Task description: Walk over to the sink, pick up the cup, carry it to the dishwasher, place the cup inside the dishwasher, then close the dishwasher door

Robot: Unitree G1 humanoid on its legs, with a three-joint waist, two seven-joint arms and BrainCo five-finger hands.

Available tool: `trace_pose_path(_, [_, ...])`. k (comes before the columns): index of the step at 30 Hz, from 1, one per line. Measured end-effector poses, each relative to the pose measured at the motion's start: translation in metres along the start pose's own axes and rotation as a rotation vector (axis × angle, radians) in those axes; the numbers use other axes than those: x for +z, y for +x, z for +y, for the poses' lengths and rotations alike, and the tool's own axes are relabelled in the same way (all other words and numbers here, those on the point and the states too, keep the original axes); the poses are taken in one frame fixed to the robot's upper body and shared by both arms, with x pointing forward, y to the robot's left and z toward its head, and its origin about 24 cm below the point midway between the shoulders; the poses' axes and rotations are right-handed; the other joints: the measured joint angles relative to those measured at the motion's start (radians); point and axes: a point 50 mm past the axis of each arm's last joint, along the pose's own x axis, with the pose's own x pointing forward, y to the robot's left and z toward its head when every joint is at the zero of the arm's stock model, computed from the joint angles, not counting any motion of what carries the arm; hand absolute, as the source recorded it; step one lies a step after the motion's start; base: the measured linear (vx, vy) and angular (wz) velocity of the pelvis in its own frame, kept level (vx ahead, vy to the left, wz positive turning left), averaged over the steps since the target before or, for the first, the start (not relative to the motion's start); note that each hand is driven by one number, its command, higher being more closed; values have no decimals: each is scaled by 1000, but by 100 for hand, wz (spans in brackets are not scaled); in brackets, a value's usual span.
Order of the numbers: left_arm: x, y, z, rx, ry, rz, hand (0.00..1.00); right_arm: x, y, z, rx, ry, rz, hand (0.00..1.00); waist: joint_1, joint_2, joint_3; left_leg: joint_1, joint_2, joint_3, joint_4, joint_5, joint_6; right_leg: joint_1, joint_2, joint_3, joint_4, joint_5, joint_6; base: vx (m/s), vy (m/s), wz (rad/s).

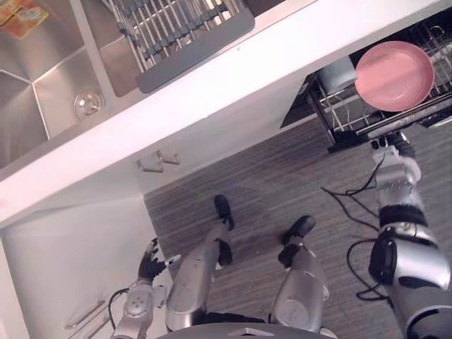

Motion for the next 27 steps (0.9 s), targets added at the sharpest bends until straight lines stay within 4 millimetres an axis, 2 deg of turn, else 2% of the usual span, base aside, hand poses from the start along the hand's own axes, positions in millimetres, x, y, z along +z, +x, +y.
trace_pose_path(2, [1, 0, -7, -16, -19, -1, 0, 11, 3, 2, -28, -42, -3, 100, 13, 16, -12, -7, -6, -16, 0, 3, -3, -3, -14, -14, 23, -11, -2, 3, -45, 30])
trace_pose_path(3, [2, -1, -12, -34, -21, -8, 0, 20, 4, 4, -45, -99, -18, 100, 33, 28, -20, -14, -10, -22, 0, 5, -6, -14, -25, -15, 44, -21, 0, -10, -42, 22])
trace_pose_path(4, [2, -1, -14, -41, -24, -9, 0, 25, 5, 6, -46, -124, -26, 100, 41, 35, -25, -19, -11, -25, 0, 6, -8, -19, -29, -17, 52, -25, 2, -18, -52, 17])
trace_pose_path(6, [1, -2, -20, -56, -38, -3, 0, 41, 7, 22, -45, -244, -56, 100, 58, 58, -42, -45, -19, -55, 0, 8, -11, -44, -45, -34, 85, -41, 1, -18, -42, 21])
trace_pose_path(11, [5, -2, -26, -95, -35, -23, 0, 62, 7, 50, -38, -519, -118, 100, 101, 73, -53, -63, -22, -82, 0, 12, -17, -66, -77, -55, 154, -85, -6, -8, -53, 21])
trace_pose_path(13, [4, -3, -28, -113, -37, -21, 0, 70, 6, 59, -37, -638, -169, 100, 109, 80, -58, -69, -24, -94, 0, 14, -19, -65, -89, -70, 175, -101, -6, 10, -50, 25])
trace_pose_path(14, [4, -3, -28, -115, -50, -19, 0, 74, 5, 68, -29, -714, -205, 0, 115, 80, -58, -70, -24, -100, 0, 19, -26, -68, -92, -72, 184, -109, -6, 20, -44, 12])
trace_pose_path(15, [5, -3, -29, -127, -53, -23, 0, 79, 4, 75, -24, -765, -237, 0, 122, 80, -58, -70, -25, -100, 0, 19, -26, -68, -93, -73, 192, -116, -7, 20, -47, 8])
trace_pose_path(18, [6, -4, -31, -150, -88, -22, 0, 84, 3, 79, -37, -813, -274, 0, 129, 80, -59, -68, -26, -100, 0, 31, -32, -66, -103, -80, 209, -128, -10, 49, -60, 8])
trace_pose_path(21, [6, -4, -32, -172, -121, -16, 0, 87, 2, 78, -56, -855, -295, 0, 114, 80, -59, -62, -29, -99, 1, 36, -25, -58, -104, -85, 210, -132, -11, 63, -52, 1])
trace_pose_path(22, [8, -4, -32, -185, -134, -23, 0, 86, 3, 78, -54, -860, -291, 0, 110, 80, -59, -54, -29, -99, 8, 43, -9, -51, -103, -84, 208, -132, -11, 72, -56, -5])
trace_pose_path(23, [9, -4, -33, -190, -136, -28, 0, 85, 3, 77, -52, -860, -289, 0, 107, 80, -59, -54, -29, -99, 15, 42, -8, -47, -103, -85, 206, -132, -10, 82, -74, -9])
trace_pose_path(25, [13, -4, -33, -206, -160, -43, 0, 77, 4, 69, -20, -872, -265, 0, 101, 80, -58, -38, -18, -98, 36, 22, 12, -13, -82, -87, 182, -131, -9, 66, -75, -8])
trace_pose_path(27, [13, -4, -31, -215, -187, -44, 0, 66, 2, 55, 14, -863, -262, 0, 96, 79, -57, -9, -9, -95, 43, -1, 8, 31, -62, -92, 155, -129, -6, 64, -59, -2])
